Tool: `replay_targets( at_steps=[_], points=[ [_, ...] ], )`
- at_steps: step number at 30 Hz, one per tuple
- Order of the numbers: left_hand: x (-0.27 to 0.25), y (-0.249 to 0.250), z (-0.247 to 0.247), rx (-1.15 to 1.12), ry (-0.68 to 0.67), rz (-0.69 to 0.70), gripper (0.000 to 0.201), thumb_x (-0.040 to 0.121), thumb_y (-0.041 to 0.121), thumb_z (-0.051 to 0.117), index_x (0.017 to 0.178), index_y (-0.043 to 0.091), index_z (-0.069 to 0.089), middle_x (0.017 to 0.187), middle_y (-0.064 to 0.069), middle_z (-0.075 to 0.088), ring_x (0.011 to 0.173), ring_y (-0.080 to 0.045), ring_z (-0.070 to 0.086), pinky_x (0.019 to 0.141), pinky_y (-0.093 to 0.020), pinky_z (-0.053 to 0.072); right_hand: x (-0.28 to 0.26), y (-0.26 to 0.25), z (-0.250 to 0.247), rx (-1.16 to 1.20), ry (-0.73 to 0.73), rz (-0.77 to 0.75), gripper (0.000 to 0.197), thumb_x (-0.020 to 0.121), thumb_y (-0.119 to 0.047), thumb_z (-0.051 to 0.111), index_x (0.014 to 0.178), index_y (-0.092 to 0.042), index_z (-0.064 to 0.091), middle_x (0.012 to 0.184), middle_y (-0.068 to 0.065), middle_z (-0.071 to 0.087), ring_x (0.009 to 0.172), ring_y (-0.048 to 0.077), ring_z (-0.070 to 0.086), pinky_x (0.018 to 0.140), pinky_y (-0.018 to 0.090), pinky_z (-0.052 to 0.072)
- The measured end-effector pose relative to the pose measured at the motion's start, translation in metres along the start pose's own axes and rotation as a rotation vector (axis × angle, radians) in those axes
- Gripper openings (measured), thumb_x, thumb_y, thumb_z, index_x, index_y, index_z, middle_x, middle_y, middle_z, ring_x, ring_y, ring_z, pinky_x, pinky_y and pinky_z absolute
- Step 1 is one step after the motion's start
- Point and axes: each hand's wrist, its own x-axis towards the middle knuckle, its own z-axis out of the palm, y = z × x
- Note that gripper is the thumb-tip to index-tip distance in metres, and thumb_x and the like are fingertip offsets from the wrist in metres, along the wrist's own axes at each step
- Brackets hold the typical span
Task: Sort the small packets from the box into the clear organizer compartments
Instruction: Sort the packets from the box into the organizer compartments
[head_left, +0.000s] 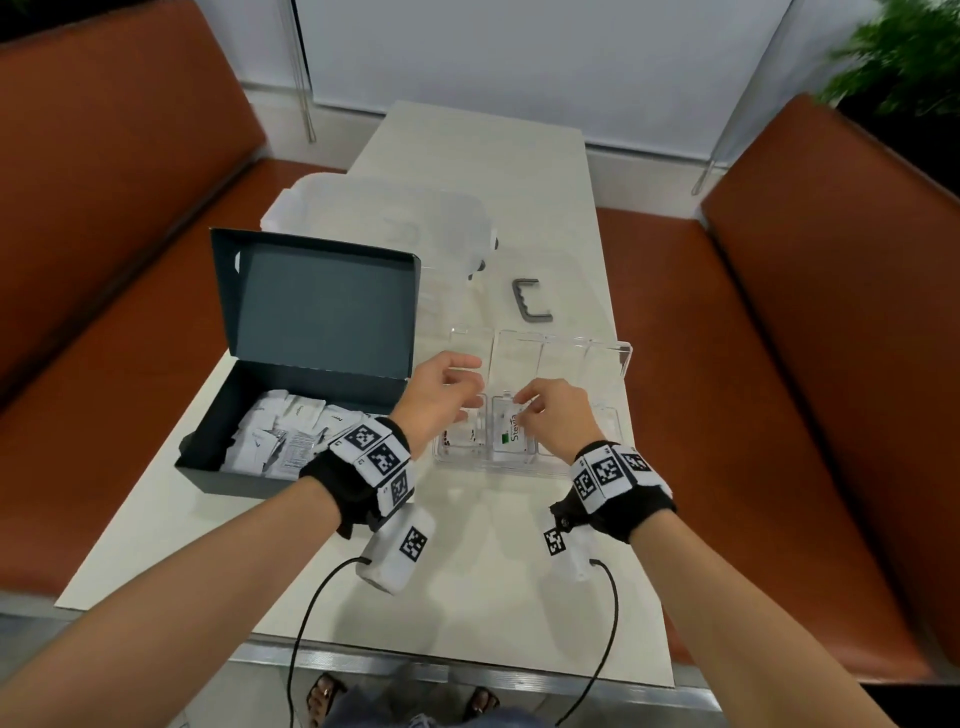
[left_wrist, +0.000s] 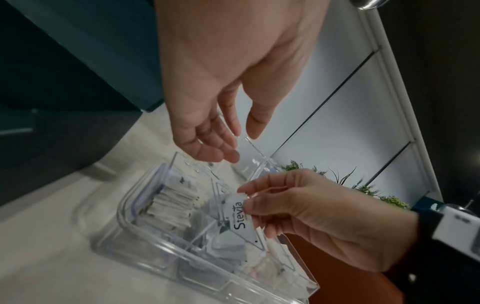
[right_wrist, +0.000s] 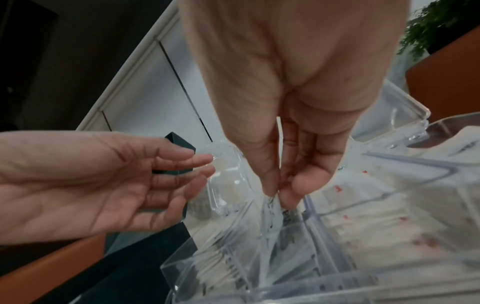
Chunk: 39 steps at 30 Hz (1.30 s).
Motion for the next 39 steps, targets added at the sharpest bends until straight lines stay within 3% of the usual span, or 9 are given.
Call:
replay_targets(
  at_steps=[3, 5, 10, 14, 19, 26, 29, 34, 39],
  points=[
    [-0.002, 0.000, -0.004, -0.020, 0.001, -0.007, 0.028, 0.095, 0.010, 0.057, 0.123, 0.011, 0.057, 0.105, -0.006, 0.064, 0.078, -0.012, 0.067, 0.076, -0.026, 0.052, 0.002, -0.002, 0.005, -0.116, -0.009, 0.017, 0.021, 0.088, -0.007, 0.061, 0.108, -0.008, 0.067, 0.099, 0.013, 0.067, 0.091, 0.024, 0.064, 0.077, 0.023, 0.048],
    [-0.004, 0.001, -0.004, -0.029, 0.000, -0.012, 0.028, 0.096, 0.010, 0.057, 0.124, 0.010, 0.057, 0.108, -0.010, 0.064, 0.077, -0.012, 0.066, 0.074, -0.025, 0.051, 0.002, -0.003, 0.006, -0.254, -0.005, -0.012, 0.021, 0.090, -0.007, 0.057, 0.109, -0.005, 0.067, 0.107, 0.014, 0.063, 0.095, 0.027, 0.062, 0.083, 0.031, 0.050],
    [-0.009, 0.004, -0.006, -0.018, -0.006, -0.009, 0.028, 0.095, 0.010, 0.058, 0.123, 0.011, 0.058, 0.116, -0.015, 0.065, 0.079, -0.014, 0.065, 0.076, -0.026, 0.051, -0.002, -0.003, 0.008, -0.525, -0.001, -0.139, 0.021, 0.093, -0.007, 0.055, 0.113, -0.007, 0.063, 0.113, 0.011, 0.055, 0.100, 0.029, 0.058, 0.076, 0.031, 0.044],
    [-0.011, 0.007, -0.006, -0.015, -0.002, -0.008, 0.027, 0.095, 0.008, 0.057, 0.122, 0.011, 0.058, 0.114, -0.012, 0.067, 0.082, -0.015, 0.066, 0.081, -0.030, 0.052, -0.004, -0.003, 0.011, -0.666, -0.005, -0.211, 0.017, 0.092, -0.013, 0.061, 0.107, -0.014, 0.069, 0.110, 0.005, 0.057, 0.100, 0.027, 0.056, 0.083, 0.036, 0.041],
    [-0.012, 0.005, -0.002, -0.005, -0.002, -0.014, 0.026, 0.096, 0.008, 0.055, 0.121, 0.012, 0.059, 0.108, -0.007, 0.069, 0.083, -0.015, 0.066, 0.080, -0.029, 0.052, -0.006, 0.000, 0.017, -0.755, 0.009, -0.229, 0.019, 0.091, -0.010, 0.059, 0.107, -0.016, 0.067, 0.113, 0.005, 0.052, 0.104, 0.027, 0.051, 0.088, 0.038, 0.038],
    [-0.020, -0.005, 0.009, -0.006, -0.004, -0.016, 0.024, 0.096, 0.007, 0.054, 0.117, 0.015, 0.061, 0.098, 0.001, 0.071, 0.076, -0.010, 0.068, 0.079, -0.028, 0.053, -0.011, -0.002, -0.001, -0.608, 0.026, -0.259, 0.021, 0.093, -0.021, 0.058, 0.112, -0.018, 0.066, 0.114, 0.007, 0.053, 0.104, 0.027, 0.054, 0.090, 0.038, 0.036],
    [-0.023, -0.008, 0.007, -0.017, -0.010, -0.015, 0.023, 0.096, 0.008, 0.055, 0.116, 0.016, 0.061, 0.096, 0.002, 0.071, 0.074, -0.009, 0.067, 0.076, -0.027, 0.053, -0.015, -0.009, -0.021, -0.504, 0.066, -0.247, 0.018, 0.094, -0.021, 0.055, 0.106, -0.020, 0.068, 0.107, 0.004, 0.055, 0.098, 0.024, 0.058, 0.087, 0.036, 0.036],
    [-0.026, -0.006, -0.014, 0.034, -0.090, -0.001, 0.020, 0.096, 0.010, 0.054, 0.113, 0.015, 0.063, 0.096, 0.000, 0.071, 0.080, -0.014, 0.067, 0.080, -0.030, 0.053, -0.014, -0.042, -0.041, -0.318, 0.105, -0.290, 0.018, 0.092, -0.015, 0.055, 0.097, -0.018, 0.072, 0.098, 0.002, 0.066, 0.089, 0.019, 0.061, 0.084, 0.038, 0.050],
    [-0.024, 0.001, -0.071, 0.149, -0.195, 0.040, 0.012, 0.096, 0.011, 0.056, 0.102, 0.015, 0.066, 0.089, 0.002, 0.071, 0.075, -0.009, 0.066, 0.065, -0.019, 0.048, -0.016, -0.096, -0.008, -0.136, -0.044, -0.384, 0.015, 0.088, -0.012, 0.060, 0.092, -0.015, 0.074, 0.090, 0.003, 0.071, 0.082, 0.014, 0.061, 0.079, 0.021, 0.045]
  ],
)
